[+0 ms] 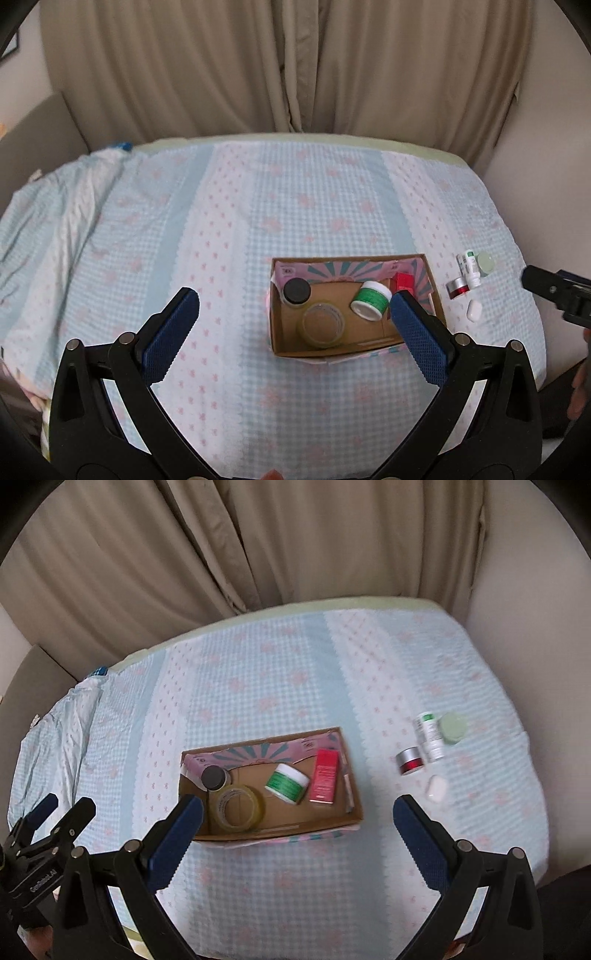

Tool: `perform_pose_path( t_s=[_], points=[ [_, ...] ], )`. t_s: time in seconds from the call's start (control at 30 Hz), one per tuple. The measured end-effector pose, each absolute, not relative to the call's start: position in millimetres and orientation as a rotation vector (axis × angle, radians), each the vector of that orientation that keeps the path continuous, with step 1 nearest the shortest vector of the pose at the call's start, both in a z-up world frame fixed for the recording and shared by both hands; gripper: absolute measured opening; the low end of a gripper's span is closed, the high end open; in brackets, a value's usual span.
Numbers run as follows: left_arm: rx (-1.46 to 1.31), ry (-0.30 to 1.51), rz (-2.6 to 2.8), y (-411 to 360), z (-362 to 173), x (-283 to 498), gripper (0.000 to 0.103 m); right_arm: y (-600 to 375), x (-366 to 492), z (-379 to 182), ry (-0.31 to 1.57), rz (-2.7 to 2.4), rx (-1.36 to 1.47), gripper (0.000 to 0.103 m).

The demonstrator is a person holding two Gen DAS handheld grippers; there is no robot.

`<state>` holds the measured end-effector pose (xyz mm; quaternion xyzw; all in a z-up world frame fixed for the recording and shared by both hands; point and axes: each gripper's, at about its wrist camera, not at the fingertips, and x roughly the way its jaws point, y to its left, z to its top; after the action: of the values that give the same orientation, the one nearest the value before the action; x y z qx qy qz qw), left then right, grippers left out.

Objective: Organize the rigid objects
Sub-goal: 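Raise both tools away from the box toward the remaining items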

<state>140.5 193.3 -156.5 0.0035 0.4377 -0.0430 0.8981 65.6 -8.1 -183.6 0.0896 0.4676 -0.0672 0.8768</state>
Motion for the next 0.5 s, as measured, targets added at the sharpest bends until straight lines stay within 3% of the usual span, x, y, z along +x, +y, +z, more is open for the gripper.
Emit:
perform_pose_path(
  t_s=[0.5],
  points=[
    [0.003, 0.881, -0.159, 112, -137, 107, 0.103, -94, -2, -145, 0.864, -0.201, 0.19, 0.103]
  ],
)
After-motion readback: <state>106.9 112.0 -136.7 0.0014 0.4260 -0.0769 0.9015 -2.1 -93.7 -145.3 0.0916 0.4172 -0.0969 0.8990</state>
